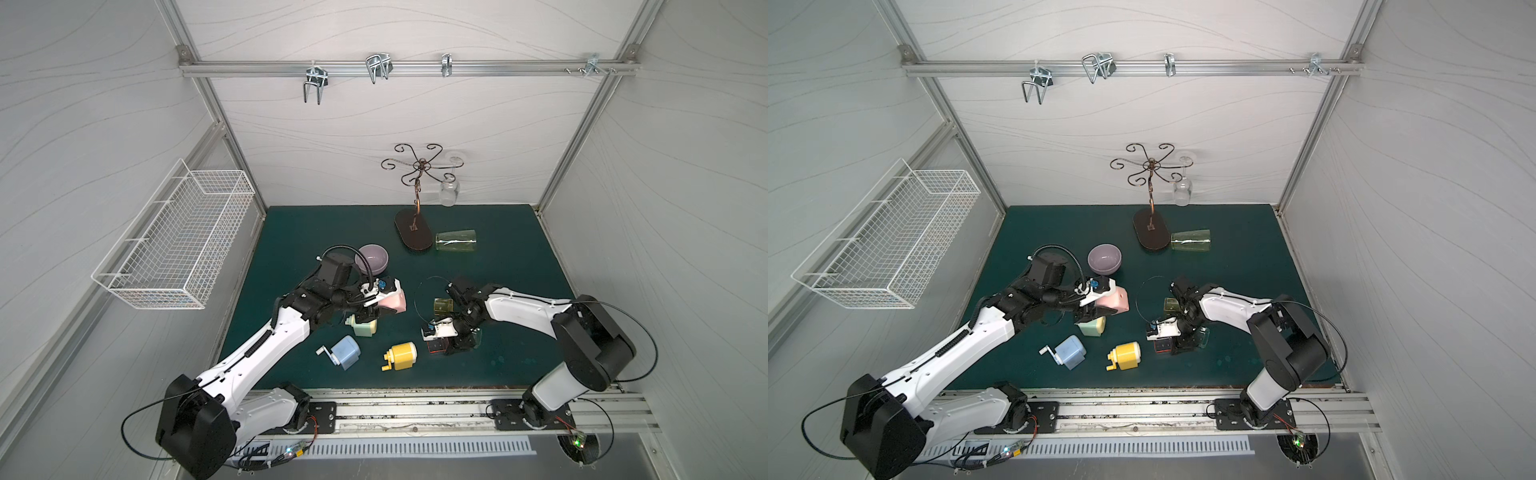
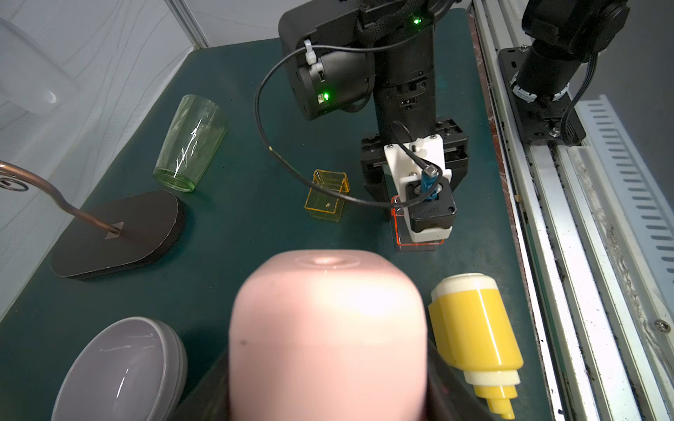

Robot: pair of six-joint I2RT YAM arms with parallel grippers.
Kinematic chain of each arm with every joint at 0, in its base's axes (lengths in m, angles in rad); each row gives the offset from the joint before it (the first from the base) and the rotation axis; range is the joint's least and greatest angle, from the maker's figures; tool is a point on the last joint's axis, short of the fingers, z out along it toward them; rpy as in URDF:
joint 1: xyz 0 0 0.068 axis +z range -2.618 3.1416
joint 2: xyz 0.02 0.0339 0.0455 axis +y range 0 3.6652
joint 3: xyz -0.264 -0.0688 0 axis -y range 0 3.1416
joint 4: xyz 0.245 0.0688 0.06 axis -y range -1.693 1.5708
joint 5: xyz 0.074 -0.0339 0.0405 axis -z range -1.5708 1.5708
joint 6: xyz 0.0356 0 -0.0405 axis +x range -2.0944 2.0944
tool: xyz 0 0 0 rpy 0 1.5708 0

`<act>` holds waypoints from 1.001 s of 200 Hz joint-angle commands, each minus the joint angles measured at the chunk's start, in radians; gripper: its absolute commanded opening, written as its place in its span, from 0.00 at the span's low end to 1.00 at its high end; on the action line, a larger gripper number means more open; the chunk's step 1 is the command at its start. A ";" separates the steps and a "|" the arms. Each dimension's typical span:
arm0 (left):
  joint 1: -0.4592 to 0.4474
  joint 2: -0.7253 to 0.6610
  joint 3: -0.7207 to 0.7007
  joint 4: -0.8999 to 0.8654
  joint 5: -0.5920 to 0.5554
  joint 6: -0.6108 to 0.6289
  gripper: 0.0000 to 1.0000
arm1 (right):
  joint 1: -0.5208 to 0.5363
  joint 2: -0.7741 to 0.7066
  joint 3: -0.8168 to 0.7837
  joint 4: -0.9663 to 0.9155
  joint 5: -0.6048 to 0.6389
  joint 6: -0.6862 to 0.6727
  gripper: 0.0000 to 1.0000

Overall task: Put the tray back into the pencil sharpener
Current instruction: Pick up the container from the center of the board.

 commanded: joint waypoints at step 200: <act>-0.088 0.066 0.093 0.050 0.150 0.114 0.00 | -0.006 -0.202 0.491 -0.660 0.137 0.191 0.52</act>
